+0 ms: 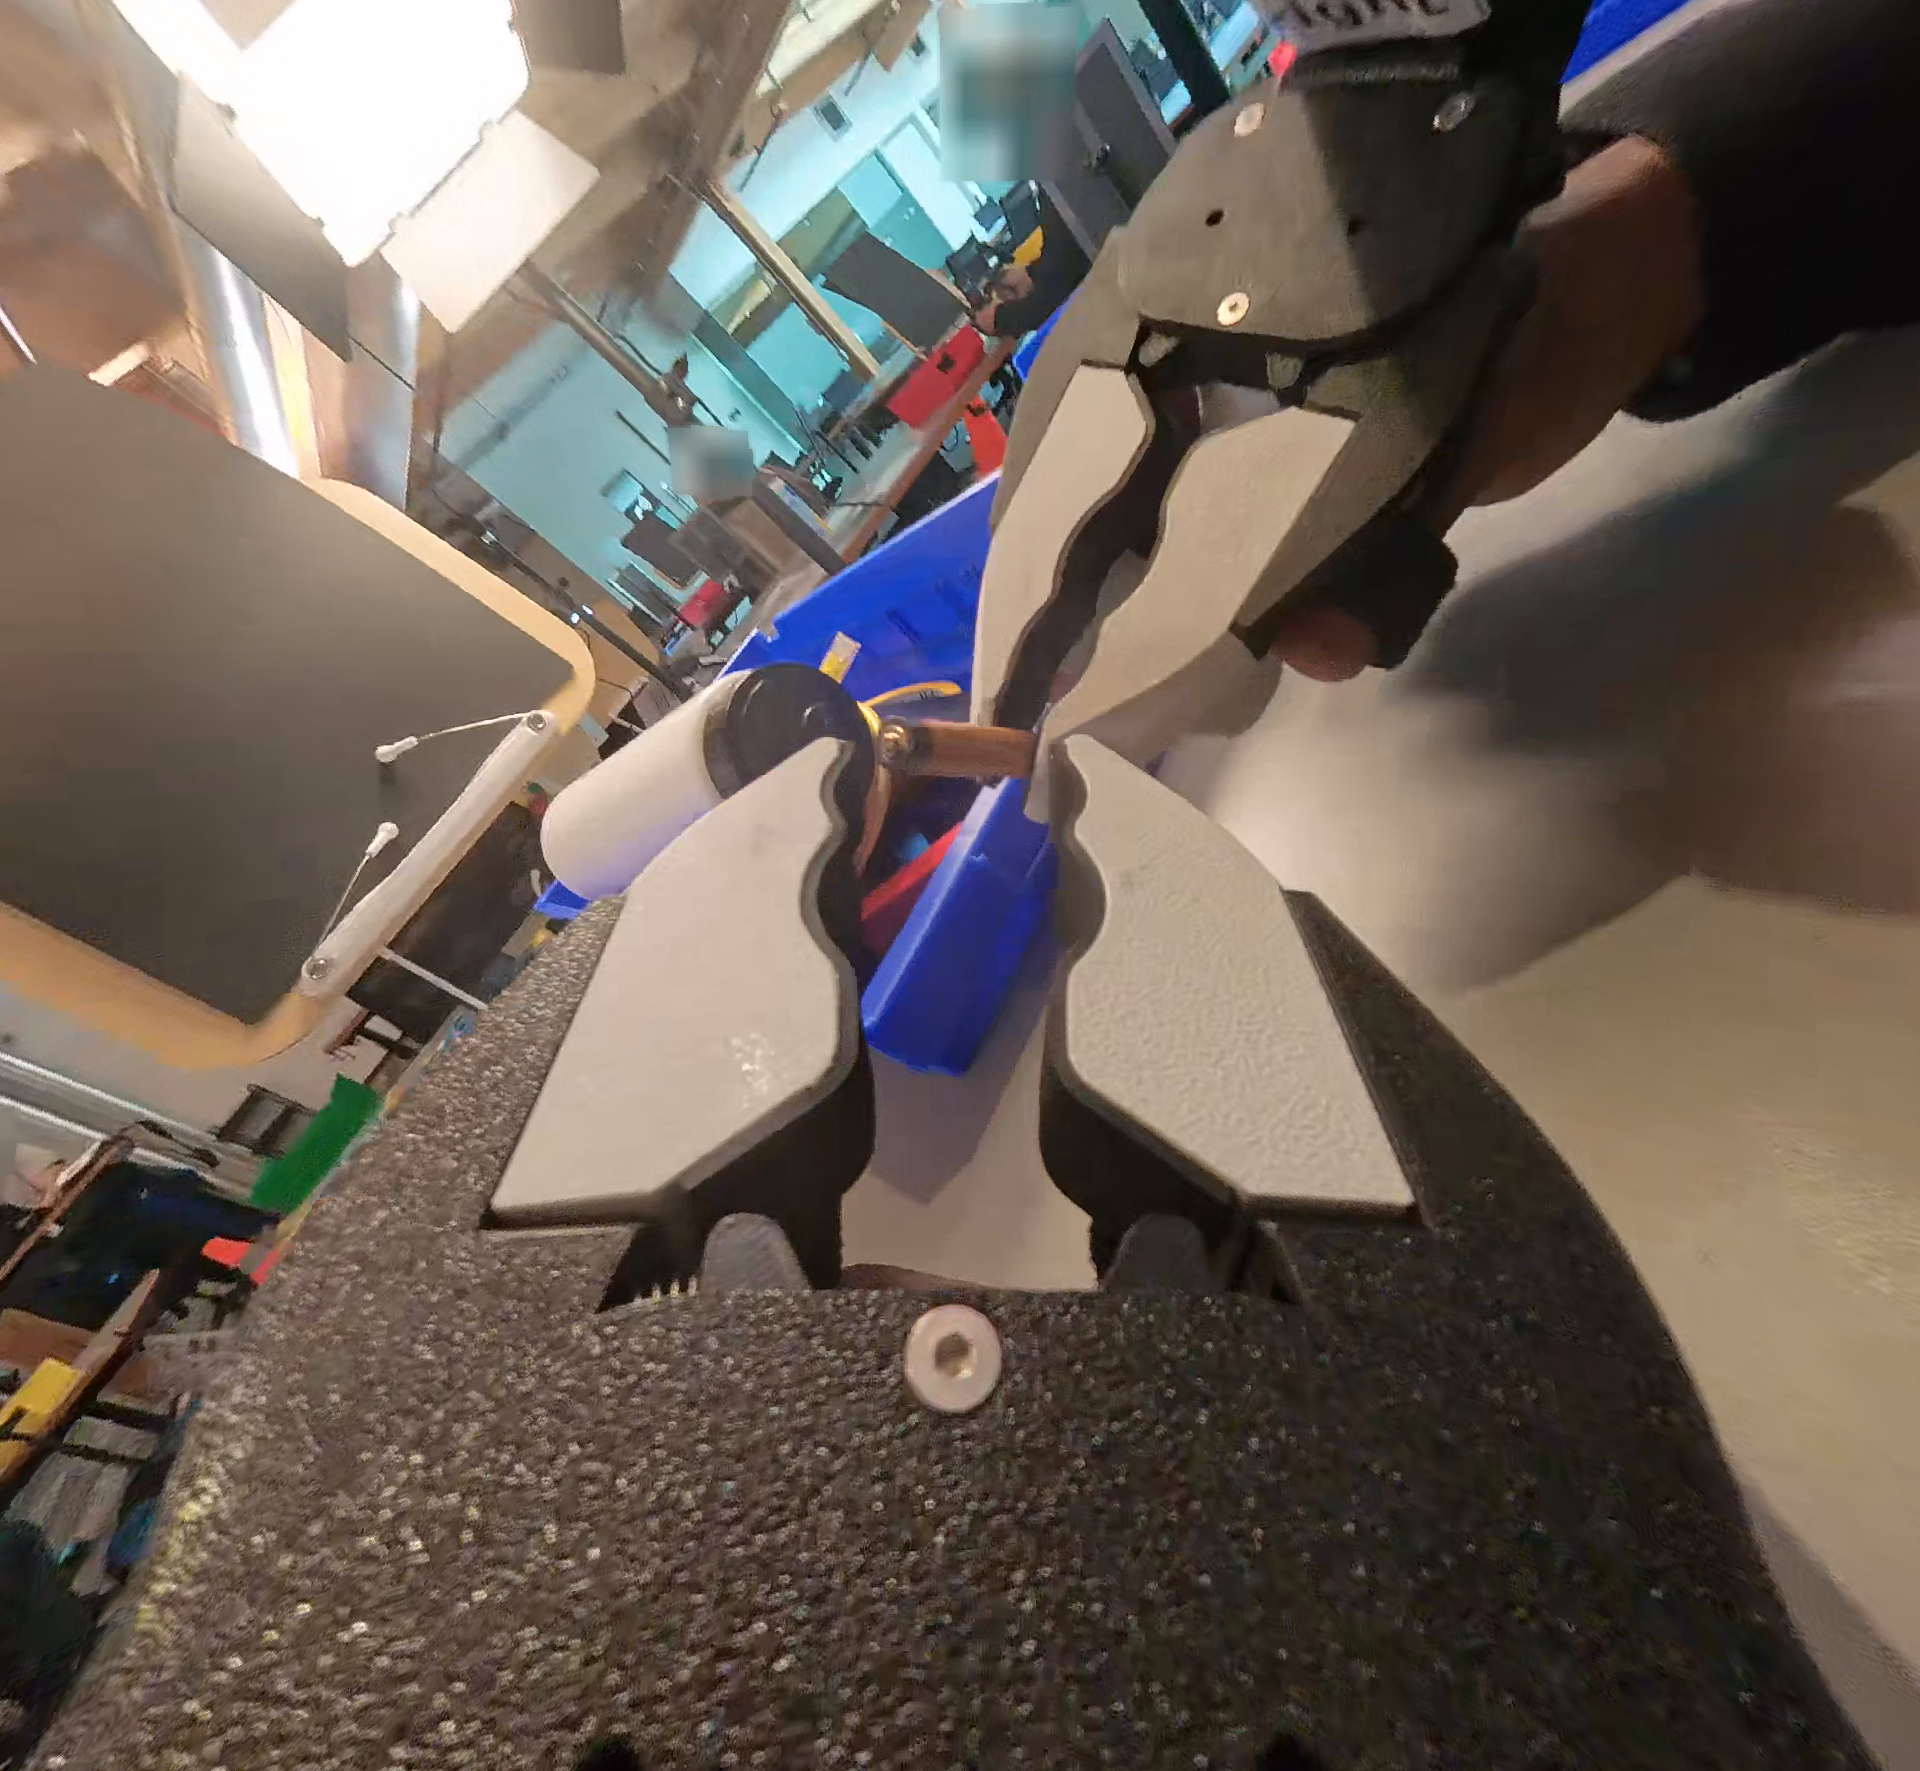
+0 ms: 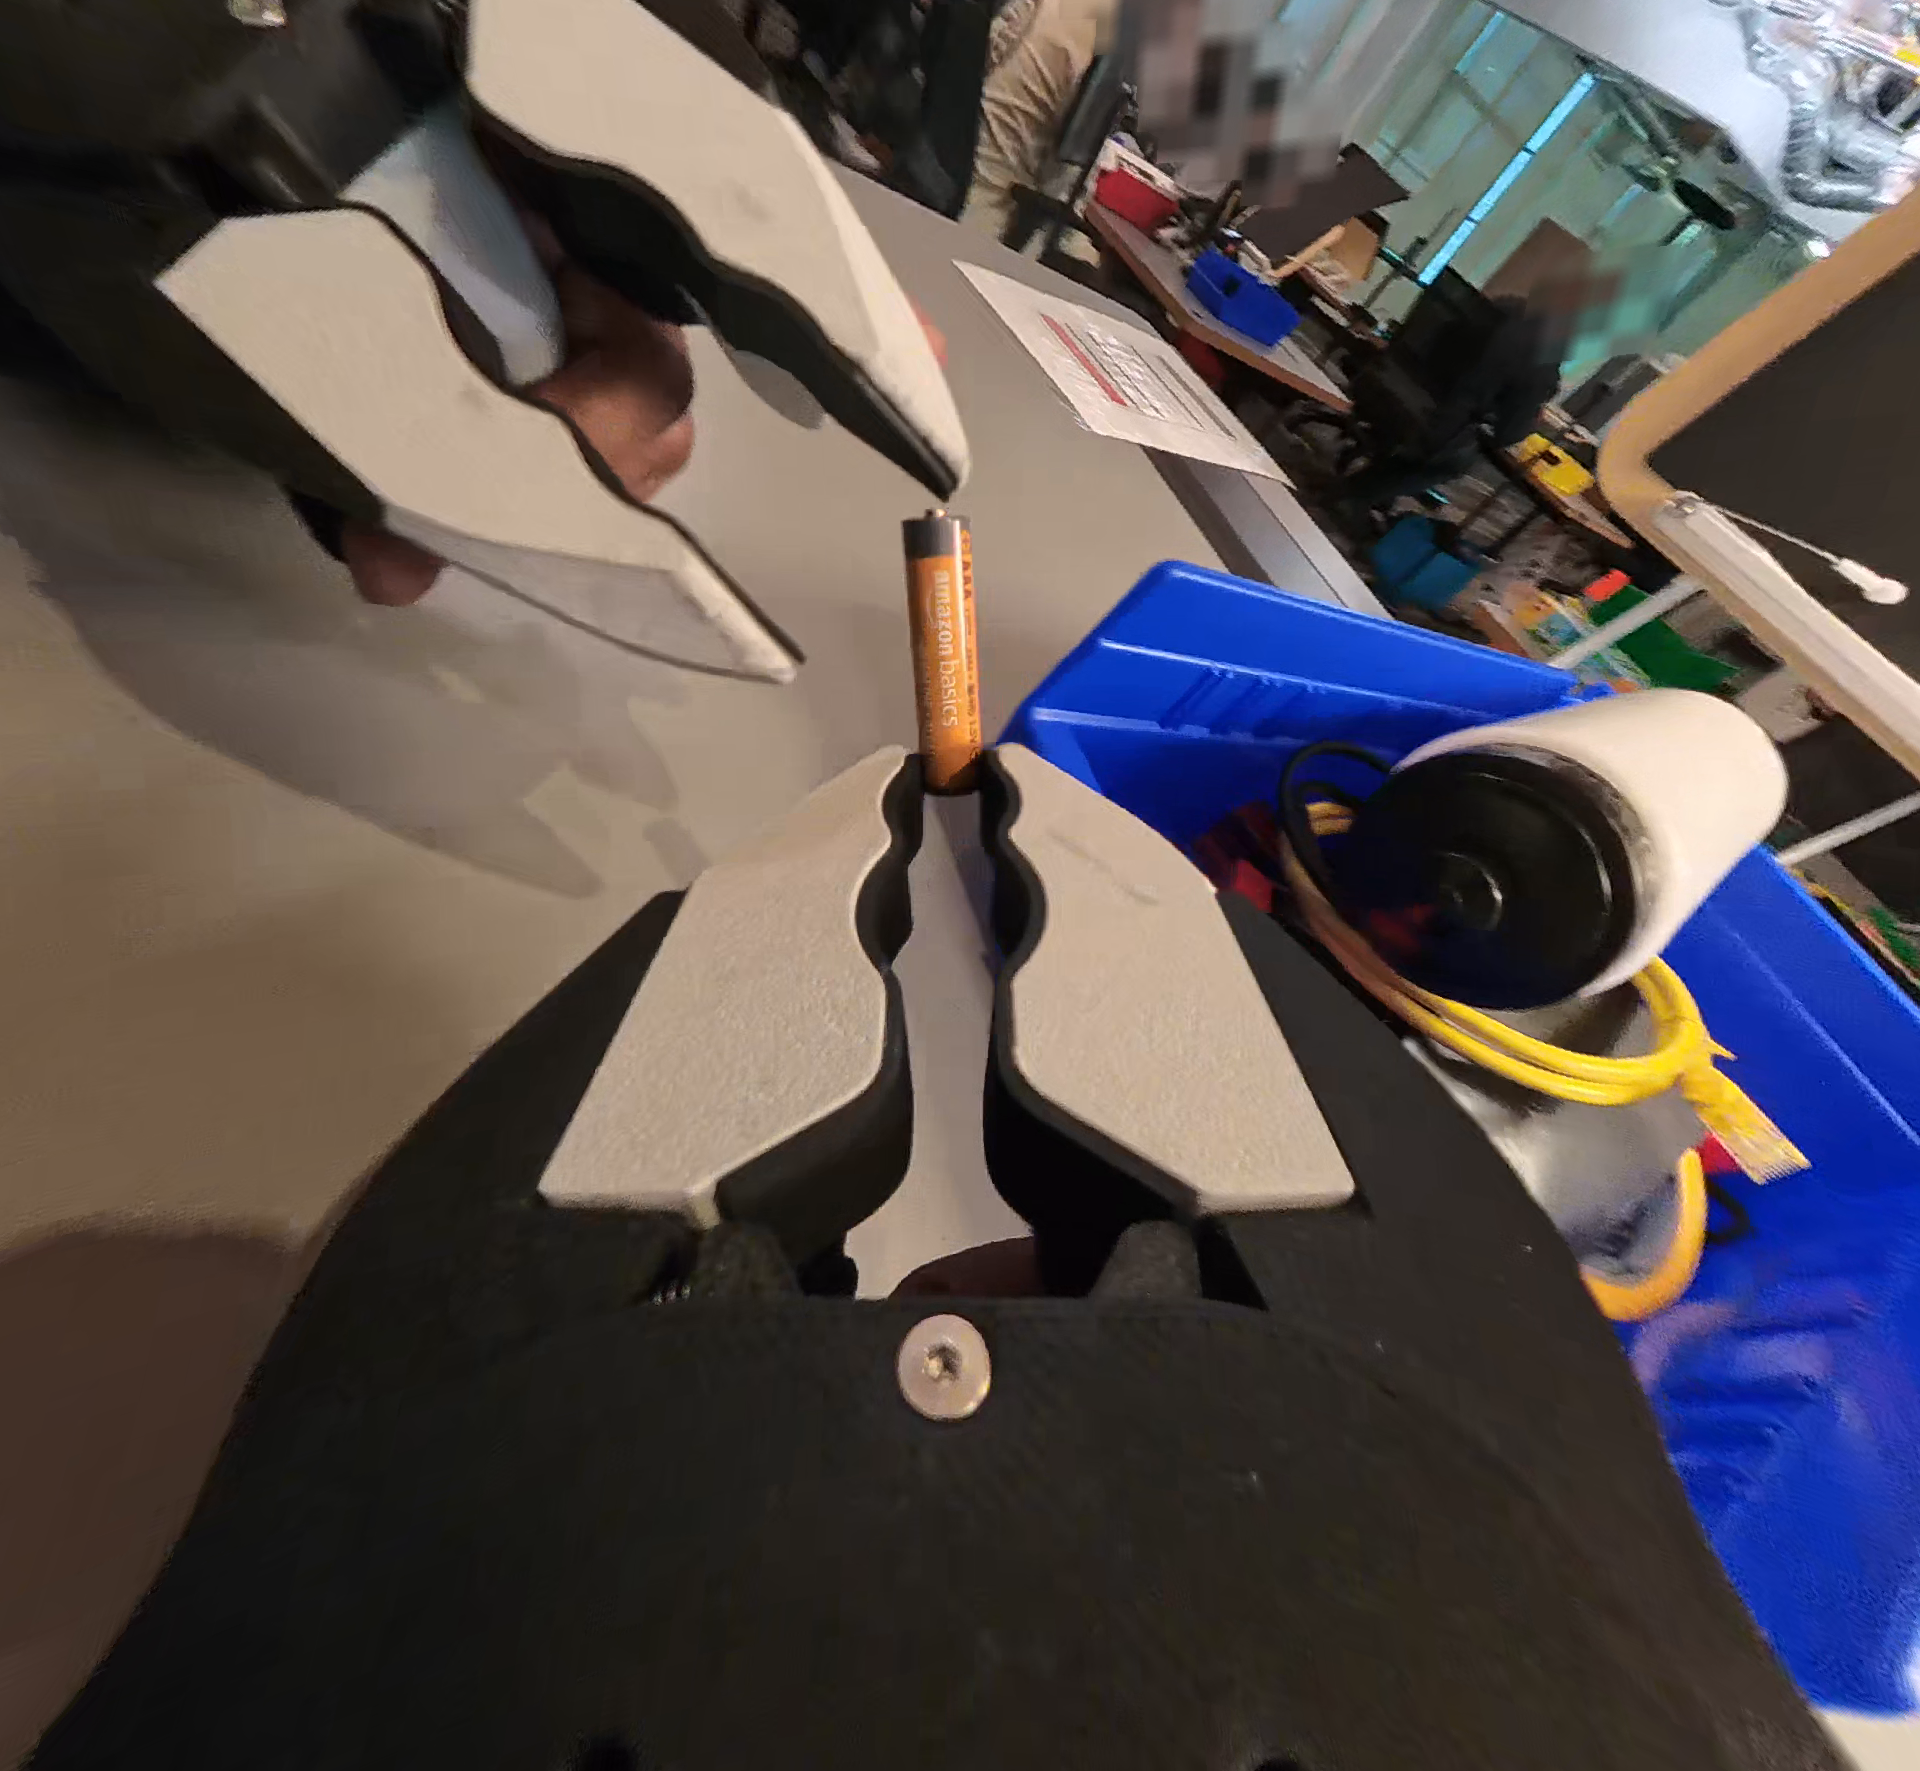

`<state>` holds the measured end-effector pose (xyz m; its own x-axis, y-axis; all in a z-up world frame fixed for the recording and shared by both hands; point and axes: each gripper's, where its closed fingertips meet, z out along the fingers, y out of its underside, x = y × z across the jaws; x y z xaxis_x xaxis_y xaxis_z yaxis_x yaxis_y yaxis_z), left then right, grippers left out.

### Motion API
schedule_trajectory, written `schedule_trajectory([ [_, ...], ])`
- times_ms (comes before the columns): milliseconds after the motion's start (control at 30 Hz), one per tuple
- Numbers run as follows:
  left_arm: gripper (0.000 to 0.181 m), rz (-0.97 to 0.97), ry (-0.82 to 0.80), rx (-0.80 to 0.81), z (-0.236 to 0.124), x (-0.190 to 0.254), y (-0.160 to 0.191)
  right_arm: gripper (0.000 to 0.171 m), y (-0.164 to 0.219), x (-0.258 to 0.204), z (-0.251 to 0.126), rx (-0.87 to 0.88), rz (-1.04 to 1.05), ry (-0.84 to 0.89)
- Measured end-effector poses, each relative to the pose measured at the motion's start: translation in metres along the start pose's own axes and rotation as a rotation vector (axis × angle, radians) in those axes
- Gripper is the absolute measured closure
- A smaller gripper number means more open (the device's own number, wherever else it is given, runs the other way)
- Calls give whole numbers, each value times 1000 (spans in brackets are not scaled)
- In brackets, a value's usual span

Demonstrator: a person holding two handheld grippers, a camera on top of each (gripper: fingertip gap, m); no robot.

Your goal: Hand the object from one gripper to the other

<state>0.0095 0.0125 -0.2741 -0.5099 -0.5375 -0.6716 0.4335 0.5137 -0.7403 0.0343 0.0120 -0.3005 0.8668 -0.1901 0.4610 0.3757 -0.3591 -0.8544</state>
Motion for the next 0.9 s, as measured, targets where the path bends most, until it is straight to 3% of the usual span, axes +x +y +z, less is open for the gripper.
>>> schedule_trajectory([
  [233, 161, -264, 84, 81, -6, -6, -11, 161, -9, -17, -1, 48, -63, -65],
  [567, 169, -382, 180, 70, -4, 5, -12, 161, -13, -16, -2, 77, -42, -68],
  [633, 170, -323, 162, 62, -3, 7, -11, 159, -10, -17, -1, 59, -46, -70],
  [733, 170, -95, 38, -22, -1, 3, -2, 141, -2, -18, 0, -4, -89, -76],
  [833, 170, 184, -80, -109, 0, -1, 6, 139, -5, -14, -3, -14, -219, -22],
  [900, 170, 257, -90, -126, 1, 2, 7, 140, -10, -16, -4, -16, -248, -14],
])
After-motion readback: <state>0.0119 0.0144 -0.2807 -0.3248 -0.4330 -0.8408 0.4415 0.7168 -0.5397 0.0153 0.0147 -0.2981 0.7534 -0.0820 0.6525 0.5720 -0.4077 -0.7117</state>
